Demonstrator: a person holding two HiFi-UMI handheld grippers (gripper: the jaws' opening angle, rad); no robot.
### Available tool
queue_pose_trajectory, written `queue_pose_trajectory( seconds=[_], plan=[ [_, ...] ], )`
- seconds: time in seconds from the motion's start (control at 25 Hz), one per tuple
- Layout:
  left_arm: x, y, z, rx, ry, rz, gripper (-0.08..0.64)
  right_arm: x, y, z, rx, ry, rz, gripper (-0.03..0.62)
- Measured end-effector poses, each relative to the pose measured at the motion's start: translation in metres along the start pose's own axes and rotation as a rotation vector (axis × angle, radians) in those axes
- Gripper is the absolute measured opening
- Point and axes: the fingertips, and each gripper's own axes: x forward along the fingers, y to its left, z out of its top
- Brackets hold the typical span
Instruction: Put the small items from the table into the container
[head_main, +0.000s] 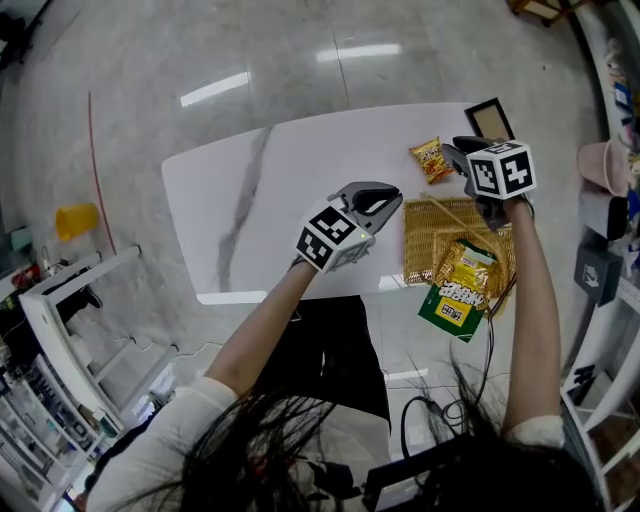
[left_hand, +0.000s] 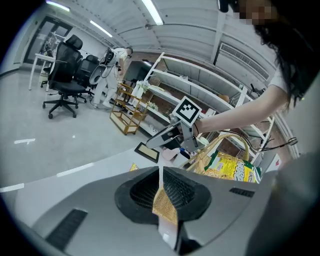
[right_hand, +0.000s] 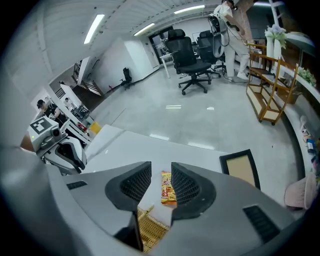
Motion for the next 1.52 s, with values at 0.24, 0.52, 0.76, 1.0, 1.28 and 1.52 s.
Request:
queue_pose_trajectory(
  seconds=[0.24,0.52,0.76,1.0,1.28,1.52],
  plan=[
    [0.015,0.015,-0.007,-0.019,0.006,-0.022,0.017,0.027,-0.020,-0.020,-0.115,0.170,-0.028,0.182],
    [0.039,0.039,-0.023,-0.063,-0.002,-0.027,0.017,0.064,-0.036,-0.049,-0.168,0.288,0.020,0.190],
    [0.051,0.051,-0.031,-0.067,0.002,-0.038,0.017,0.093,-0.040,-0.062,-0.172,0.357,0.059,0.190],
    [0.047,0.061,-0.037,-0.085,0.007,-0.024,0.017,0.099,-0.033,-0.064,-0.186,0.381,0.120,0.148],
    [0.039,0.062,-0.027,-0.085,0.005,-0.024,0.017,0.089,-0.025,-0.054,-0.182,0.388,0.132,0.092],
    [0.019,0.058,-0.013,-0.072,-0.001,-0.007,0.017,0.072,-0.007,-0.020,-0.137,0.312,0.112,0.089]
  ],
)
